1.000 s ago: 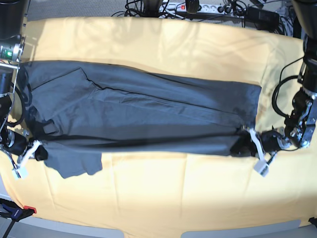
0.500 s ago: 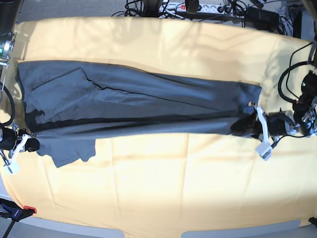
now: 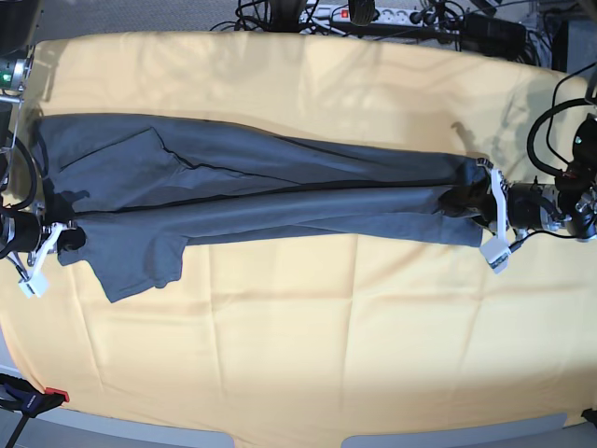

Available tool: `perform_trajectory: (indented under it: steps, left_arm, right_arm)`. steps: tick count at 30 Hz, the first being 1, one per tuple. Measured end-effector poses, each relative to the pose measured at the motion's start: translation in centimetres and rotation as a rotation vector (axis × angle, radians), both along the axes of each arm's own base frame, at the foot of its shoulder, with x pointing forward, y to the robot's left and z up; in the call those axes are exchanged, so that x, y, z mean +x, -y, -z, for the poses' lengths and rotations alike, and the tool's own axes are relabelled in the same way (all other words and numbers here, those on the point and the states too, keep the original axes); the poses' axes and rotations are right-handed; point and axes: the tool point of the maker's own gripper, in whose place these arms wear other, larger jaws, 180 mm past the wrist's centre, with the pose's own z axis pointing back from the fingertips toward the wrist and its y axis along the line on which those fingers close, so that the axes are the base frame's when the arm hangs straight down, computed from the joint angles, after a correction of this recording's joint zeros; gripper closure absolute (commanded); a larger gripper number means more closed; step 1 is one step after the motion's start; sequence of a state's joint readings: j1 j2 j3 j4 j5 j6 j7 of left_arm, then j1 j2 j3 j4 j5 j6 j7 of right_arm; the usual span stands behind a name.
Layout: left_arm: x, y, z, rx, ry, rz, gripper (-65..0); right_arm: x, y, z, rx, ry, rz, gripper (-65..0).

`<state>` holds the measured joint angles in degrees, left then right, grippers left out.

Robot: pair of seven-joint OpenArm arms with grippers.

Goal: Fold the T-shirt properly
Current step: 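Fold the grasped edge over onto the first fold with both grippers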

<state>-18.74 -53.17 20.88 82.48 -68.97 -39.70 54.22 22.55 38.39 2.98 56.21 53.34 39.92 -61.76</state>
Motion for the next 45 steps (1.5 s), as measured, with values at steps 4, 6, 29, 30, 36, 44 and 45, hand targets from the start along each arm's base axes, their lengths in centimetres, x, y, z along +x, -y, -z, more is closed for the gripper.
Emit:
perform_trajectory:
  steps: [4, 6, 29, 30, 36, 44, 45]
  left_arm:
    - [-0.3, -0.2, 0.2, 0.014, -0.02, 0.007, -33.1]
    - [-0.5, 0.0, 0.1, -0.001, -0.031, 0.007, -38.5]
    - [-4.2, 0.6, 3.5, -0.022, -0.137, 0.001, -38.4]
    - [-4.3, 0.7, 3.6, -0.028, -0.141, -0.001, -38.4]
    - [-4.5, 0.7, 3.7, -0.032, -0.147, -0.002, -38.4]
    - [-2.7, -0.2, 1.6, -0.072, -0.093, -0.059, -38.4]
    - [-2.1, -0.5, 0.9, -0.083, -0.073, -0.074, -38.4]
  right_arm:
    - [1.2, 0.3, -1.4, 0.0, 0.048, 0.009, -34.6]
    - [1.9, 0.2, -2.5, 0.024, 0.079, 0.013, -40.5]
    - [7.6, -0.7, 0.7, -0.233, 0.206, 0.299, -40.5]
    - [7.6, -1.6, 0.7, -0.194, 0.214, 0.26, -40.5]
    - [6.9, -2.5, 1.8, -0.142, 0.181, 0.27, -40.5]
    - [6.4, -3.0, 3.4, -0.042, 0.156, 0.295, -40.5]
    - [6.3, -3.1, 3.6, -0.005, 0.155, 0.298, -40.5]
